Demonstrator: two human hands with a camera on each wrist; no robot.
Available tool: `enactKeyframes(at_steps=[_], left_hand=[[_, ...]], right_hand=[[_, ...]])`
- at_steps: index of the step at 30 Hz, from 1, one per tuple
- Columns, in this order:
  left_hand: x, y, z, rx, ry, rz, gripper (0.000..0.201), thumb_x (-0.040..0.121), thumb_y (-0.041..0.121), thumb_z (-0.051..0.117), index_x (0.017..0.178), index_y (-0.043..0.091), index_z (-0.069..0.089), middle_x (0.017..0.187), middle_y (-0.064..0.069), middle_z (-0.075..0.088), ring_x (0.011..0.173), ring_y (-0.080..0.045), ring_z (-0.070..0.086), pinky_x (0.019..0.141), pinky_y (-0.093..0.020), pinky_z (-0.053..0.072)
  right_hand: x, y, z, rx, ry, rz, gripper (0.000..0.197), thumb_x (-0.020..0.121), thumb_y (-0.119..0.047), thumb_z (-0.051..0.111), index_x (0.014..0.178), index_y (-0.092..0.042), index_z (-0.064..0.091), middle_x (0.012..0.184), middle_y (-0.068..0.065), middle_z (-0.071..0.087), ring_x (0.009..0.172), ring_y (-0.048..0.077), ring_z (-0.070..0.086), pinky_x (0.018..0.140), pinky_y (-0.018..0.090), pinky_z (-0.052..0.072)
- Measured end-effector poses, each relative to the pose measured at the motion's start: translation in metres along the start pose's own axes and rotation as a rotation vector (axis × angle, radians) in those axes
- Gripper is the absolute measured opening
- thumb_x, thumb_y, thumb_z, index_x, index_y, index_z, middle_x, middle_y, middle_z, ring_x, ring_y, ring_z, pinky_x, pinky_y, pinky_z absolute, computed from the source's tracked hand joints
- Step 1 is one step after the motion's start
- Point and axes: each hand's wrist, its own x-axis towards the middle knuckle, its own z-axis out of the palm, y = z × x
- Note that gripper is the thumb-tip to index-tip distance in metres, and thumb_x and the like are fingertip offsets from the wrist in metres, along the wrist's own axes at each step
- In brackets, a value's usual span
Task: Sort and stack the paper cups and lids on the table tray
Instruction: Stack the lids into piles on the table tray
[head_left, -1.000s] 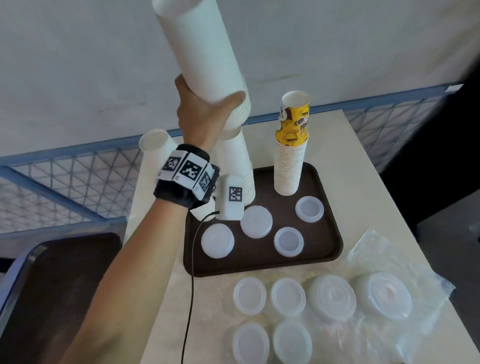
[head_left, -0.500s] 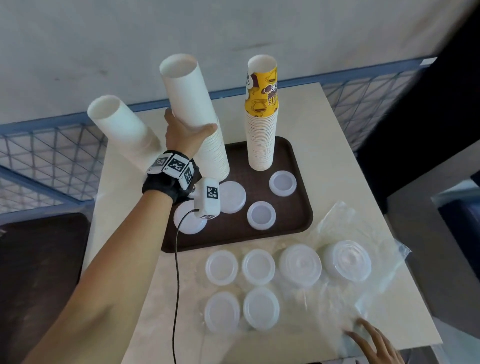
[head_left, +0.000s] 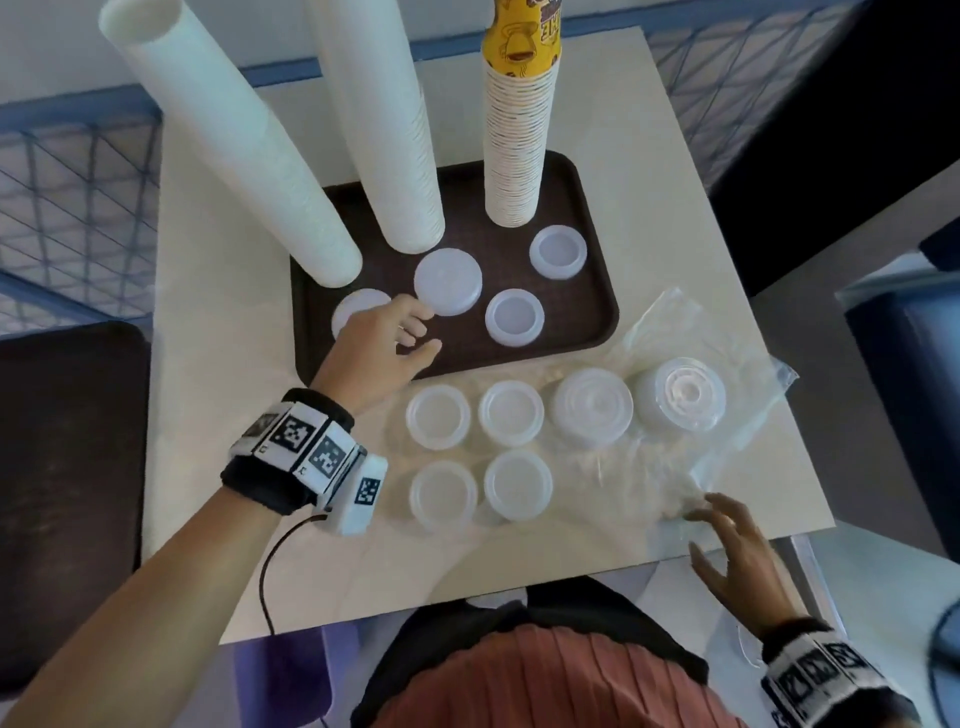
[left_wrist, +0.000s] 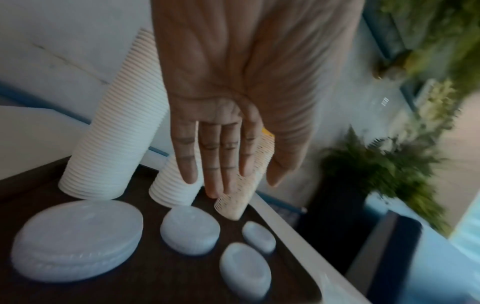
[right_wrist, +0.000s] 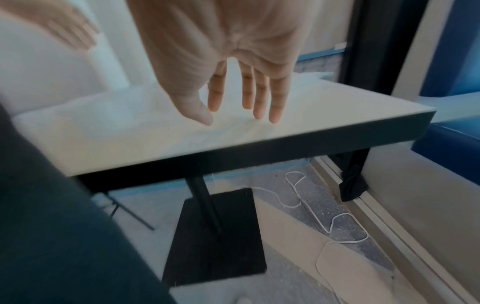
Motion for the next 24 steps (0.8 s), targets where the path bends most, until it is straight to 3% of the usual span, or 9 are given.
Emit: enactKeyframes(at_steps=[3, 5, 7, 10, 16, 20, 24], left_hand=[[-0.016, 0.008, 0.018, 0.054, -0.157, 0.041, 0.040, 0.081, 0.023, 0.069, 0.118, 0.013, 0.056, 0.103, -0.006, 0.064, 0.091, -0.018, 0.062, 0.085, -0.032, 0.051], [-0.018, 0.021, 0.032, 0.099, -0.232, 0.092, 0.049, 0.081, 0.026, 0.069, 0.124, 0.015, 0.051, 0.108, -0.005, 0.062, 0.097, -0.019, 0.060, 0.088, -0.039, 0.050], [-0.015, 0.039, 0.048, 0.181, -0.305, 0.151, 0.060, 0.080, 0.030, 0.068, 0.132, 0.017, 0.042, 0.120, -0.005, 0.057, 0.108, -0.021, 0.056, 0.090, -0.038, 0.047], [-0.005, 0.066, 0.078, 0.302, -0.399, 0.199, 0.078, 0.079, 0.035, 0.067, 0.142, 0.019, 0.025, 0.135, -0.008, 0.044, 0.119, -0.025, 0.048, 0.090, -0.037, 0.042], [0.010, 0.098, 0.141, 0.425, -0.423, 0.176, 0.096, 0.070, 0.038, 0.074, 0.144, 0.018, 0.016, 0.130, -0.013, 0.037, 0.116, -0.032, 0.042, 0.085, -0.041, 0.044], [0.016, 0.100, 0.171, 0.480, -0.417, 0.128, 0.098, 0.066, 0.036, 0.077, 0.142, 0.018, 0.017, 0.134, -0.014, 0.031, 0.120, -0.033, 0.037, 0.086, -0.041, 0.043], [0.020, 0.096, 0.191, 0.572, -0.422, 0.095, 0.101, 0.065, 0.036, 0.078, 0.142, 0.018, 0.015, 0.138, -0.015, 0.027, 0.123, -0.033, 0.032, 0.089, -0.043, 0.043]], right_hand=[[0.017, -0.009, -0.016, 0.045, 0.154, 0.070, 0.029, 0.074, -0.006, 0.072, 0.099, -0.012, 0.058, 0.103, 0.016, 0.053, 0.083, 0.035, 0.062, 0.067, 0.040, 0.055], [0.034, -0.017, -0.030, 0.029, 0.205, 0.132, 0.035, 0.069, -0.001, 0.076, 0.100, -0.002, 0.059, 0.103, 0.019, 0.052, 0.083, 0.037, 0.061, 0.066, 0.046, 0.055], [0.052, -0.026, -0.043, 0.001, 0.231, 0.150, 0.045, 0.067, -0.006, 0.079, 0.105, 0.000, 0.056, 0.107, 0.022, 0.051, 0.089, 0.039, 0.059, 0.068, 0.042, 0.053], [0.082, -0.039, -0.058, -0.007, 0.193, 0.178, 0.065, 0.065, -0.016, 0.082, 0.120, -0.003, 0.050, 0.118, 0.021, 0.048, 0.106, 0.035, 0.052, 0.078, 0.041, 0.047], [0.130, -0.045, -0.065, -0.079, -0.003, 0.212, 0.104, 0.057, -0.033, 0.085, 0.142, -0.019, 0.027, 0.136, 0.014, 0.036, 0.122, 0.033, 0.039, 0.094, 0.046, 0.042], [0.148, -0.036, -0.061, -0.137, -0.143, 0.240, 0.115, 0.055, -0.040, 0.085, 0.145, -0.025, 0.015, 0.142, 0.012, 0.031, 0.129, 0.030, 0.033, 0.099, 0.044, 0.039], [0.154, -0.030, -0.054, -0.148, -0.201, 0.259, 0.114, 0.056, -0.041, 0.084, 0.144, -0.027, 0.014, 0.142, 0.010, 0.029, 0.129, 0.030, 0.033, 0.099, 0.044, 0.039]])
